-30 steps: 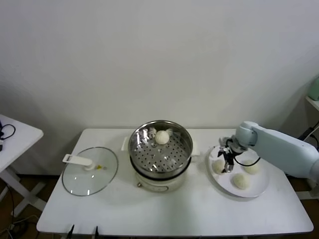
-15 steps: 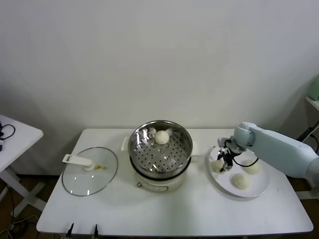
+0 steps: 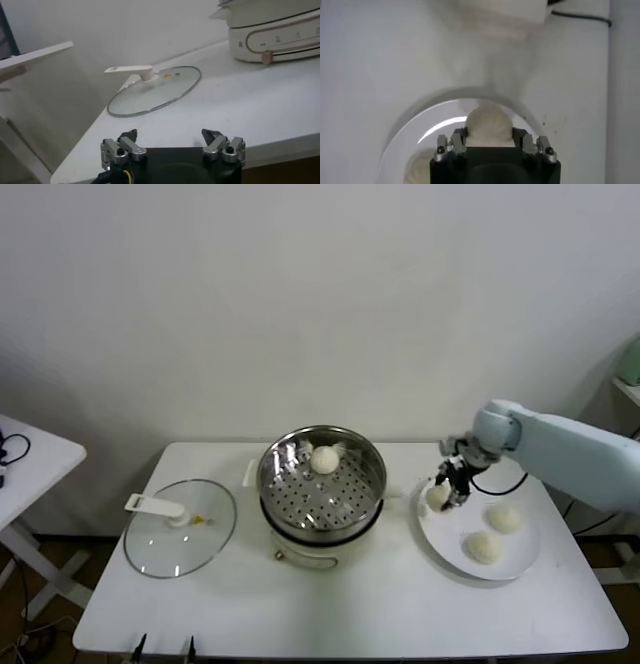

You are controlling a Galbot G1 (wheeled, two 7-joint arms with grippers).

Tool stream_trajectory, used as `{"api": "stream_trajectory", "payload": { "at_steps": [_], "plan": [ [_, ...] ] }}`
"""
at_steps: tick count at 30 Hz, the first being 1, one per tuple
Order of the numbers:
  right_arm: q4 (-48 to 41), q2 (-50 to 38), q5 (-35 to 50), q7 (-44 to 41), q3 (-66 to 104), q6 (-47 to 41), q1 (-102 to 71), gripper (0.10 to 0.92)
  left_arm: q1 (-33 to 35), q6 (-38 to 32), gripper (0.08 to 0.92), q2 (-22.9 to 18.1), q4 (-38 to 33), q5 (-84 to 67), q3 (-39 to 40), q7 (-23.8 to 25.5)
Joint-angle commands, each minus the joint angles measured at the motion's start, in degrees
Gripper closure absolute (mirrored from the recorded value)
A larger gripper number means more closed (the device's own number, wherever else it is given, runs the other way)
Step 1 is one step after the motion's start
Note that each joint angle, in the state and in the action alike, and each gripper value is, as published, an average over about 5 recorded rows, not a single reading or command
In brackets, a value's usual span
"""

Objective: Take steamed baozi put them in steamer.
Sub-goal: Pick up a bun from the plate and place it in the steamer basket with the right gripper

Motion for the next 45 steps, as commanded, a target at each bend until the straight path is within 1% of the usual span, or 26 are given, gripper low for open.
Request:
{"api": "stream_trajectory", "payload": {
  "at_steps": [1,7,12,15,22,28,31,36,45],
  "plan": [
    [10.26,2.61,17.60,-1.03,-14.93,-1.57,25.69,0.409,0.11,-0.11,0.177,0.40,-0.19,0.14,0.13,-0.04],
    [13.64,7.86,25.68,-0.39,-14.79,-3.94,32.43,0.414,0.40,-0.38,0.177,0.39,-0.58,0.45,0.56,-0.05],
    [15.68,13.12,28.66,2.40,-10.91,-7.42,29.45,0.414,0.41,-0.53,0.177,0.28,-0.87,0.52,0.73,-0.07],
    [15.09,16.86,29.18,4.51,-8.71,-9.49,25.68,0.412,0.49,-0.57,0.177,0.19,-1.09,0.59,0.84,-0.05],
    [8.09,25.84,26.65,6.91,-6.18,-11.08,16.92,0.413,0.49,-0.44,0.177,-0.19,-1.71,0.82,1.02,0.06],
    [-0.10,31.72,21.97,7.34,-5.38,-10.92,10.07,0.414,0.55,-0.43,0.177,-0.44,-1.73,1.16,1.23,0.11],
    [-3.87,33.56,19.33,7.35,-5.05,-10.51,7.37,0.413,0.54,-0.41,0.177,-0.49,-1.76,1.16,1.13,0.12],
    [-7.62,35.43,16.44,7.25,-4.81,-9.63,4.26,0.411,0.23,-0.25,0.177,-0.48,-1.34,1.09,0.86,0.13],
    [-13.43,38.33,14.01,7.35,-3.59,-8.20,0.14,0.413,-0.59,-0.04,0.177,-0.64,-0.54,1.12,0.81,0.19]
  ]
}}
